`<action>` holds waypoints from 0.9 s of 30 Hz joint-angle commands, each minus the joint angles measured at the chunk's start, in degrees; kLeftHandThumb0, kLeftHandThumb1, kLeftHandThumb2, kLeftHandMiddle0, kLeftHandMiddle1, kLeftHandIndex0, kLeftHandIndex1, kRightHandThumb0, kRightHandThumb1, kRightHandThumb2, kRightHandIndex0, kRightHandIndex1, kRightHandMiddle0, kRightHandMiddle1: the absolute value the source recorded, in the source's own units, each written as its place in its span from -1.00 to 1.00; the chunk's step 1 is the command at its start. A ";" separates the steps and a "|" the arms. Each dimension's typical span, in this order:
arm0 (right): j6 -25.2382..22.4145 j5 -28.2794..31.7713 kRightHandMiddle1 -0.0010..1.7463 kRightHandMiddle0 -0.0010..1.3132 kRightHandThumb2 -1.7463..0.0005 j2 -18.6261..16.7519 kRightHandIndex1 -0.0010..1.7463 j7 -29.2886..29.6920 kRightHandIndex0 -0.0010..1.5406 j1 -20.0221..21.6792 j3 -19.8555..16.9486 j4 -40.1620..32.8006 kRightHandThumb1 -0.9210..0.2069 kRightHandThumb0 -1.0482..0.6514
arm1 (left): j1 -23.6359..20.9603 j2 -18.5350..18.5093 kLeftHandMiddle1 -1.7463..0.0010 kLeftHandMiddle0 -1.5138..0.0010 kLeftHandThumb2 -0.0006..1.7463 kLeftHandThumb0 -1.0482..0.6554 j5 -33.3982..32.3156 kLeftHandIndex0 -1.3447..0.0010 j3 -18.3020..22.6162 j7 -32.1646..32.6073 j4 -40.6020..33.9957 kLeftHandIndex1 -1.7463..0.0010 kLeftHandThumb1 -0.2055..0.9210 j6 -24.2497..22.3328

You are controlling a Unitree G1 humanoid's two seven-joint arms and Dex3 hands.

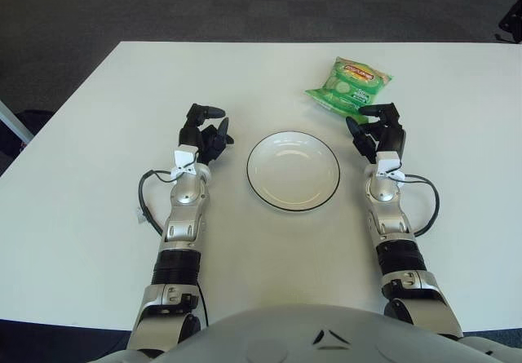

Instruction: Put the snack into the plate.

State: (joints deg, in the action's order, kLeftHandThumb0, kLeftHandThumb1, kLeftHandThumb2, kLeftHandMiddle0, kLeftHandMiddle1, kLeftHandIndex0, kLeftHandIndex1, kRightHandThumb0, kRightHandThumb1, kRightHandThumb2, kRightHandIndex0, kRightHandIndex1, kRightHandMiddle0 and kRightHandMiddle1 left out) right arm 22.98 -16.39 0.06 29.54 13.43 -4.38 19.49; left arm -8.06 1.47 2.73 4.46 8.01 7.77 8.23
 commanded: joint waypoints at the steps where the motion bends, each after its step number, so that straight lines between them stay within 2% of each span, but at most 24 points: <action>1: 1.15 -5.50 0.73 -0.53 0.71 1.62 0.40 3.35 -0.22 1.03 1.25 -1.64 -1.00 0.23 | -1.08 -0.08 -0.61 -0.25 -0.58 -0.18 0.26 0.45 -0.05 0.48 0.71 -0.81 1.00 0.56; 6: -2.30 -10.46 0.76 -0.61 0.66 2.78 0.49 5.08 -0.28 1.26 2.29 -4.17 -1.00 0.23 | -1.11 0.02 -0.61 -0.25 -0.58 -0.18 0.51 0.45 -0.35 0.58 0.92 -0.81 1.00 0.73; 17: -8.37 -13.50 0.76 -0.63 0.64 4.47 0.54 5.05 -0.32 4.89 3.38 -4.65 -1.00 0.23 | -0.64 0.39 -0.60 -0.25 -0.58 -0.18 1.02 0.45 -0.95 0.84 0.28 -0.81 1.00 0.80; 25: -16.03 -18.04 0.77 -0.62 0.62 6.85 0.58 3.38 -0.39 7.96 5.58 -6.58 -1.00 0.23 | -0.34 1.07 -0.60 -0.25 -0.58 -0.18 1.11 0.45 -1.17 1.19 -0.46 -0.81 1.00 0.74; 27: -17.08 -19.03 0.76 -0.49 0.62 7.54 0.18 3.25 -0.45 8.43 6.05 -6.63 -1.00 -0.02 | -0.28 1.26 -0.60 -0.25 -0.58 -0.18 1.15 0.45 -1.23 1.33 -0.59 -0.81 1.00 0.77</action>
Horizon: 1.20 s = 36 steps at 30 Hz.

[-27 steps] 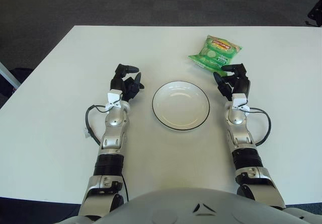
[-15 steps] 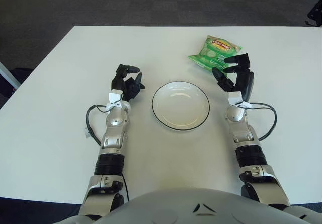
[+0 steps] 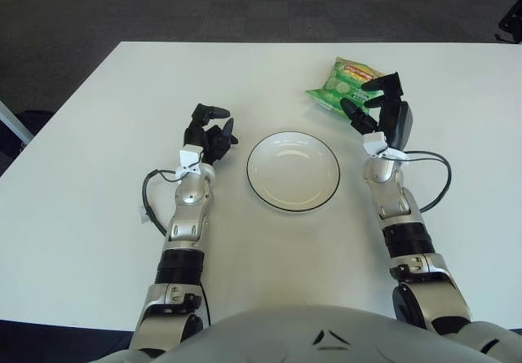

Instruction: Put the snack into the plate.

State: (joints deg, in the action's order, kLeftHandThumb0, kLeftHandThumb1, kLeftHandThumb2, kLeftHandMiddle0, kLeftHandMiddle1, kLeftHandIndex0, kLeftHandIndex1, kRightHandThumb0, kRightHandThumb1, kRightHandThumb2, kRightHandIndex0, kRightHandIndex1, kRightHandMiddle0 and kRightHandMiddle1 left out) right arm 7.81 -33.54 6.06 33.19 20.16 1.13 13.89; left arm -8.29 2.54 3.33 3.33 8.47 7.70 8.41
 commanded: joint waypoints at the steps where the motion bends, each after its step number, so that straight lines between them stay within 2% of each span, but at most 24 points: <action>1: -2.13 -2.72 0.76 -0.47 0.62 2.32 0.11 -0.46 -0.45 2.15 1.01 -0.73 -1.00 -0.05 | -0.02 0.31 -0.60 -0.25 -0.58 -0.18 0.54 0.45 -0.13 0.99 -0.59 -0.81 1.00 0.63; 2: -1.63 -3.82 0.75 -0.44 0.63 3.65 -0.02 -0.53 -0.48 2.79 1.73 0.06 -1.00 -0.10 | 0.00 0.41 -0.60 -0.25 -0.58 -0.18 0.48 0.45 -0.14 1.08 -0.67 -0.81 1.00 0.70; 3: -1.24 -4.58 0.60 -0.48 0.67 4.66 -0.09 -0.58 -0.50 3.25 2.23 0.64 -0.99 -0.14 | 0.03 0.52 -0.60 -0.25 -0.58 -0.18 0.47 0.45 -0.19 1.19 -0.74 -0.81 1.00 0.73; 5: 0.46 -5.66 0.10 -0.50 0.81 7.04 -0.36 -0.69 -0.50 4.33 3.19 2.50 -1.00 -0.25 | 0.07 0.69 -0.60 -0.25 -0.58 -0.18 0.40 0.45 -0.25 1.33 -0.89 -0.81 1.00 0.80; 6: 1.54 -5.99 -0.04 -0.50 0.85 8.25 -0.44 -0.74 -0.50 4.96 3.65 3.67 -1.00 -0.28 | 0.09 0.75 -0.60 -0.25 -0.58 -0.18 0.34 0.45 -0.26 1.35 -0.96 -0.81 1.00 0.84; 9: 4.02 -6.65 -0.24 -0.55 0.92 11.05 -0.58 -0.45 -0.53 6.50 4.80 6.77 -1.00 -0.32 | 0.16 0.94 -0.60 -0.25 -0.59 -0.19 0.35 0.45 -0.33 1.41 -1.13 -0.81 1.00 0.92; 12: 5.16 -7.42 -0.33 -0.57 0.96 12.89 -0.66 0.18 -0.52 8.11 5.77 9.83 -1.00 -0.34 | 0.25 1.11 -0.60 -0.25 -0.59 -0.19 0.42 0.45 -0.39 1.48 -1.30 -0.81 1.00 0.92; 16: 4.33 -10.26 -0.43 -0.56 0.98 15.46 -0.80 0.60 -0.50 10.52 8.09 13.65 -1.00 -0.38 | 0.35 1.23 -0.60 -0.25 -0.59 -0.19 0.43 0.44 -0.46 1.53 -1.58 -0.80 1.00 0.83; 21: 4.48 -11.33 -0.64 -0.56 0.93 17.54 -0.96 -0.86 -0.56 12.07 10.10 15.93 -1.00 -0.53 | 0.38 1.23 -0.60 -0.25 -0.59 -0.19 0.38 0.44 -0.53 1.53 -1.76 -0.80 1.00 0.76; 25: 4.60 -10.93 -0.75 -0.61 0.89 19.17 -0.99 -4.85 -0.66 12.67 11.52 16.38 -1.00 -0.60 | 0.37 1.18 -0.60 -0.25 -0.60 -0.19 0.35 0.44 -0.55 1.52 -1.76 -0.80 1.00 0.77; 31: 4.08 -9.69 -0.87 -0.78 0.79 20.33 -1.00 -10.81 -0.92 14.44 12.87 18.69 -1.00 -0.72 | 0.29 1.08 -0.61 -0.25 -0.60 -0.19 0.23 0.43 -0.54 1.38 -1.60 -0.80 1.00 0.96; 36: 5.19 -7.68 -0.90 -0.80 0.77 19.86 -1.00 -13.24 -0.98 15.90 12.89 21.68 -1.00 -0.75 | 0.50 0.97 -0.61 -0.24 -0.60 -0.19 0.05 0.43 -0.51 1.14 -1.77 -0.79 1.00 1.17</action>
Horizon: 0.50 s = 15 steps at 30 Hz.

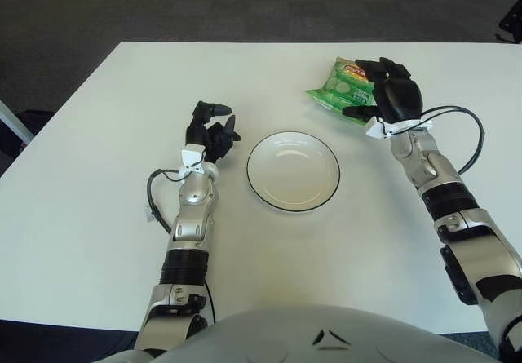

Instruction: Put the snack into the plate.

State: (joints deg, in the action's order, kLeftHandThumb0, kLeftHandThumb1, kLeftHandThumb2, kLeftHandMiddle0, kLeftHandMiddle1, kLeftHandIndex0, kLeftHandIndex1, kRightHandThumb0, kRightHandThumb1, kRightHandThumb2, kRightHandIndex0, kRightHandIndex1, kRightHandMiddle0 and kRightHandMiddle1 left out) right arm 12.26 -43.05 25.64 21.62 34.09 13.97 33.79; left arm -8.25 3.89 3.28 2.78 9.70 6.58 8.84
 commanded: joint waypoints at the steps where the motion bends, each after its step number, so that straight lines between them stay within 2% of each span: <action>1: 1.01 2.36 -0.90 -0.80 0.77 0.17 -1.00 -2.25 -0.98 2.19 -0.03 2.28 -1.00 -0.75 | 0.45 -0.38 -0.61 -0.24 -0.60 -0.19 0.09 0.43 0.04 -0.10 -0.66 -0.79 1.00 0.75; 8: 2.08 5.97 -0.92 -0.83 0.73 -0.67 -1.00 -5.75 -1.00 3.34 0.00 5.48 -1.00 -0.80 | 0.68 -0.45 -0.61 -0.24 -0.60 -0.19 0.13 0.43 -0.01 -0.15 -1.22 -0.79 1.00 0.57; 15: 3.58 5.94 -0.94 -0.84 0.70 -2.52 -1.00 -3.43 -1.00 5.65 1.55 13.24 -1.00 -0.84 | 0.88 -0.39 -0.61 -0.24 -0.60 -0.19 0.09 0.43 -0.13 -0.20 -1.73 -0.79 1.00 0.37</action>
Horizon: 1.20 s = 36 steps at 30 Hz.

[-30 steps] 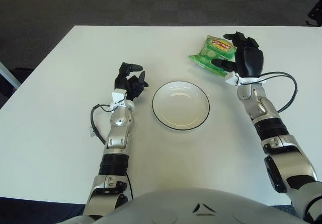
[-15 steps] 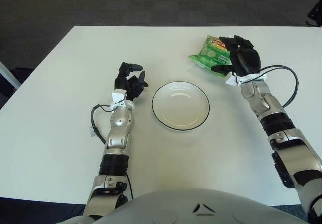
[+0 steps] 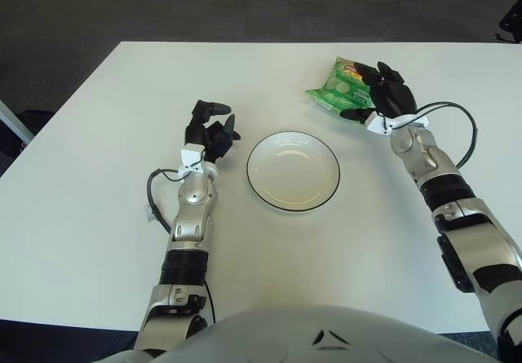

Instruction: Put the snack into the plate.

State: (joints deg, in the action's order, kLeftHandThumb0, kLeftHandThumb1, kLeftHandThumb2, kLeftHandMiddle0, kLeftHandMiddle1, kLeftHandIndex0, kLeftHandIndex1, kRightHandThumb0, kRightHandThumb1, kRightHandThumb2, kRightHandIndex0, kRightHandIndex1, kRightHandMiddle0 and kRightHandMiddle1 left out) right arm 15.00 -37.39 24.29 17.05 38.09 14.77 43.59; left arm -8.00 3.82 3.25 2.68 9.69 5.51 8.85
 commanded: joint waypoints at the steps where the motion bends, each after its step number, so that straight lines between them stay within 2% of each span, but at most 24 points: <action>1: 1.08 0.27 -0.94 -0.84 0.70 -1.43 -1.00 1.54 -1.00 2.06 0.98 4.70 -1.00 -0.84 | 0.66 -0.31 -0.62 -0.24 -0.60 -0.19 0.09 0.43 -0.05 -0.21 -0.73 -0.79 1.00 0.32; 8: 1.03 1.21 -0.95 -0.86 0.70 -3.03 -1.00 1.51 -1.00 5.25 1.52 12.21 -1.00 -0.84 | 0.90 -0.29 -0.62 -0.24 -0.60 -0.19 0.09 0.43 -0.19 -0.16 -1.27 -0.79 1.00 0.15; 23: 0.78 1.72 -0.98 -0.90 0.68 -6.24 -1.00 3.89 -1.00 9.24 2.54 23.02 -1.00 -0.84 | 1.05 -0.35 -0.64 -0.24 -0.61 -0.19 0.63 0.42 -0.12 0.44 -1.19 -0.79 1.00 0.89; 31: -0.71 0.60 -0.98 -0.90 0.69 -6.60 -1.00 4.76 -1.00 10.98 4.31 27.48 -1.00 -0.83 | 1.09 -0.56 -0.64 -0.24 -0.61 -0.19 1.64 0.42 -0.04 1.31 -0.98 -0.78 1.00 2.05; 36: -2.03 -0.39 -0.96 -0.84 0.69 -6.71 -1.00 7.61 -1.00 11.49 5.81 29.79 -1.00 -0.83 | 0.96 -0.56 -0.64 -0.24 -0.61 -0.19 2.28 0.41 0.04 1.91 -0.64 -0.78 1.00 2.60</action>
State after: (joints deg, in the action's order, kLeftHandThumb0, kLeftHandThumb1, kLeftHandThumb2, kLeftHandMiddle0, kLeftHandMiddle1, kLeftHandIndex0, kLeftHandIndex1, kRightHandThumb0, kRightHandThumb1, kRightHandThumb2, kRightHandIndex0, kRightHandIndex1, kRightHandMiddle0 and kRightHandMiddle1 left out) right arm 14.30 -37.20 17.43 22.75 48.97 19.73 71.70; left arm -7.43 3.68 4.87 2.46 10.97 4.73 10.54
